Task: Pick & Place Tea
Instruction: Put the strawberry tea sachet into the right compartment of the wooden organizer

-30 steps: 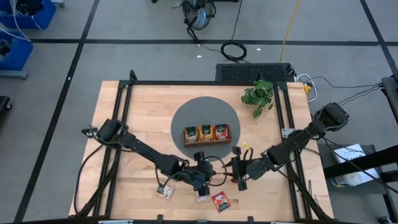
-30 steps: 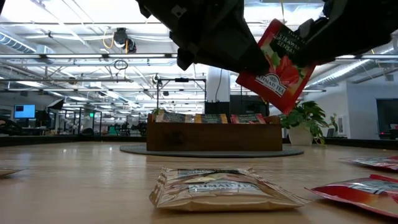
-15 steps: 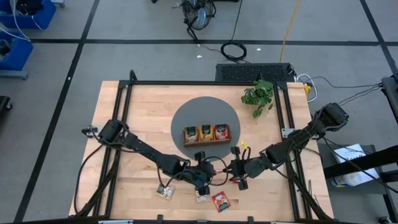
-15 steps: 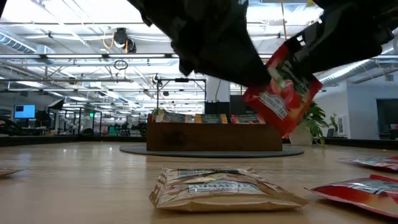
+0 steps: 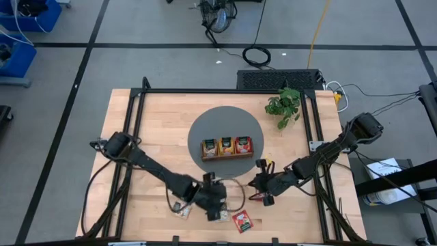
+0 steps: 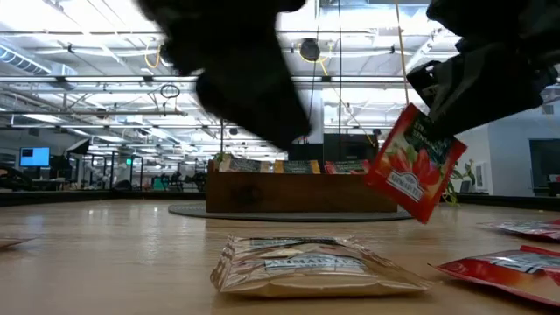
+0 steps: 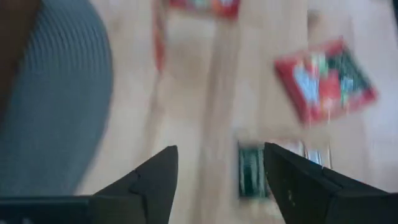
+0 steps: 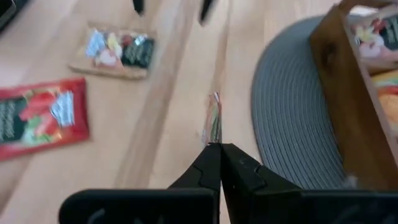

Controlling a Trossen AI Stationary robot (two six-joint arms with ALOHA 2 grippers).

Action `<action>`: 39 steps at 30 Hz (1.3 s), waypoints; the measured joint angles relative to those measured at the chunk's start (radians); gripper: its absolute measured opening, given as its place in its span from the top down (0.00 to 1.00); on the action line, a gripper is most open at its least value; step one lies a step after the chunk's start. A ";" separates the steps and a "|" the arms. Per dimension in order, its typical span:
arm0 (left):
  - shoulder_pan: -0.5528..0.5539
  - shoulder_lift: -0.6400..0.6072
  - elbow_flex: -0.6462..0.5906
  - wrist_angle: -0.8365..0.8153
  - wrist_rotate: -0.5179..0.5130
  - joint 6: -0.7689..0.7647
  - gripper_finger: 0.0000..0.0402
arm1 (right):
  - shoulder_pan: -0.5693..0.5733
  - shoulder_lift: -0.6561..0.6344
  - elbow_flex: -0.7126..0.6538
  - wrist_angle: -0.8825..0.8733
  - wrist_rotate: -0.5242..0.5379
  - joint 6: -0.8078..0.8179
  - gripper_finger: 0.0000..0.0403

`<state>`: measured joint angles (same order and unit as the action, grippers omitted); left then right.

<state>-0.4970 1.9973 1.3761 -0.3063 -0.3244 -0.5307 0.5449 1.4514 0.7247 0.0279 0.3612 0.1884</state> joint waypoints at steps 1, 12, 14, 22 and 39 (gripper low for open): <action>-0.016 0.006 -0.002 -0.015 -0.010 -0.016 0.42 | -0.007 -0.003 0.011 -0.031 -0.001 0.000 1.00; -0.174 0.025 -0.136 0.267 -0.301 -0.008 0.97 | -0.161 -0.010 0.423 -0.651 -0.072 -0.102 1.00; -0.201 0.023 -0.151 0.309 -0.355 0.028 0.97 | -0.203 -0.011 0.469 -0.696 -0.106 -0.174 1.00; -0.245 0.023 -0.177 0.320 -0.398 0.082 0.94 | -0.420 0.022 0.592 -0.827 -0.219 -0.290 1.00; -0.242 0.023 -0.188 0.294 -0.399 0.110 0.94 | -0.657 0.217 0.637 -0.891 -0.318 -0.420 1.00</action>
<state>-0.7391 2.0205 1.1877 -0.0120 -0.7236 -0.4203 -0.1125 1.6684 1.3621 -0.8628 0.0433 -0.2321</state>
